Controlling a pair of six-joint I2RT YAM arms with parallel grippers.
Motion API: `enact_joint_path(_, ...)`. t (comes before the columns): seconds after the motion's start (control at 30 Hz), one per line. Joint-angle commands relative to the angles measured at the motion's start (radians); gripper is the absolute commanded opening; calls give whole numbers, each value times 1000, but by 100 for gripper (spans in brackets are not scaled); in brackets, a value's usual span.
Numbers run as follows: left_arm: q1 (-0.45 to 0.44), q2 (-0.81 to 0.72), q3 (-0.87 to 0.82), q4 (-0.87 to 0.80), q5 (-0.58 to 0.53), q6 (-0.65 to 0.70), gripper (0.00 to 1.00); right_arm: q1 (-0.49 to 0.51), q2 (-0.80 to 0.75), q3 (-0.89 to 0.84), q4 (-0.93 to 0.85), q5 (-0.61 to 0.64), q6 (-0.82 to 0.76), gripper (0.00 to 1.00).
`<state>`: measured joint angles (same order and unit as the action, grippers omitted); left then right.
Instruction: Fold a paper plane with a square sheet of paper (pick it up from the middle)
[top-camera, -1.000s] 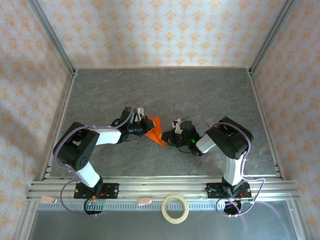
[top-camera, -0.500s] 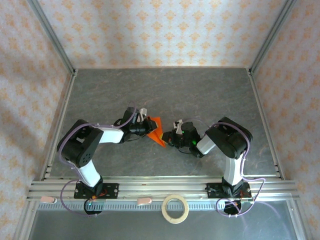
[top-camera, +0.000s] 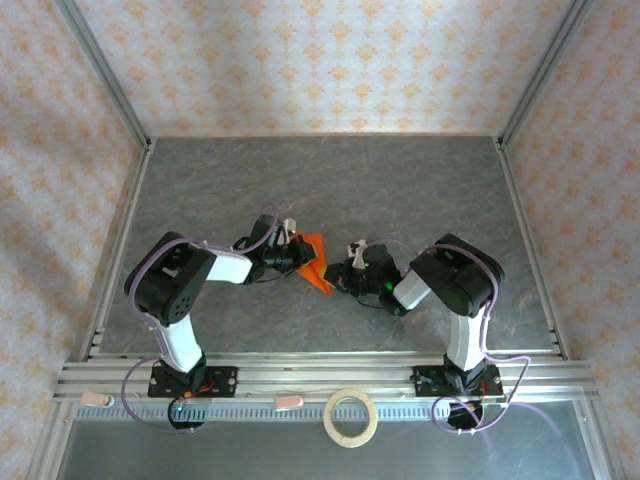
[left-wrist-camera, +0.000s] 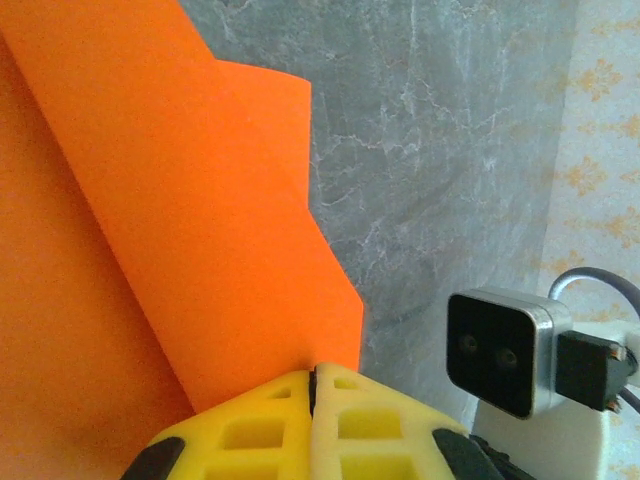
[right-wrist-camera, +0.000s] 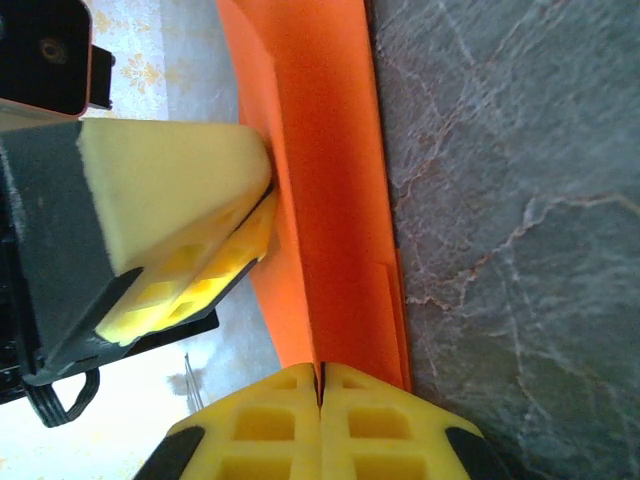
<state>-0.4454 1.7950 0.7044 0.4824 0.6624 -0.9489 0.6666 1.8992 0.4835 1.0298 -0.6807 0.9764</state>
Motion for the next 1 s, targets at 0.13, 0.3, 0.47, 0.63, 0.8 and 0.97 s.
enact_joint_path(0.13,-3,23,45,-33,-38,34,0,5,23,-4,-118,18,-17,0)
enact_joint_path(0.3,-2,31,57,-66,-54,45,0,5,20,4,-150,21,-24,0)
enact_joint_path(0.47,-3,43,72,-88,-61,56,0,6,20,6,-160,21,-18,0)
enact_joint_path(0.63,-3,64,81,-87,-52,60,0,6,14,3,-166,28,-13,0)
enact_joint_path(0.8,-2,69,87,-99,-53,67,0,6,13,3,-181,31,-16,0)
enact_joint_path(0.97,-1,82,101,-106,-38,77,0,5,12,3,-185,33,-18,0)
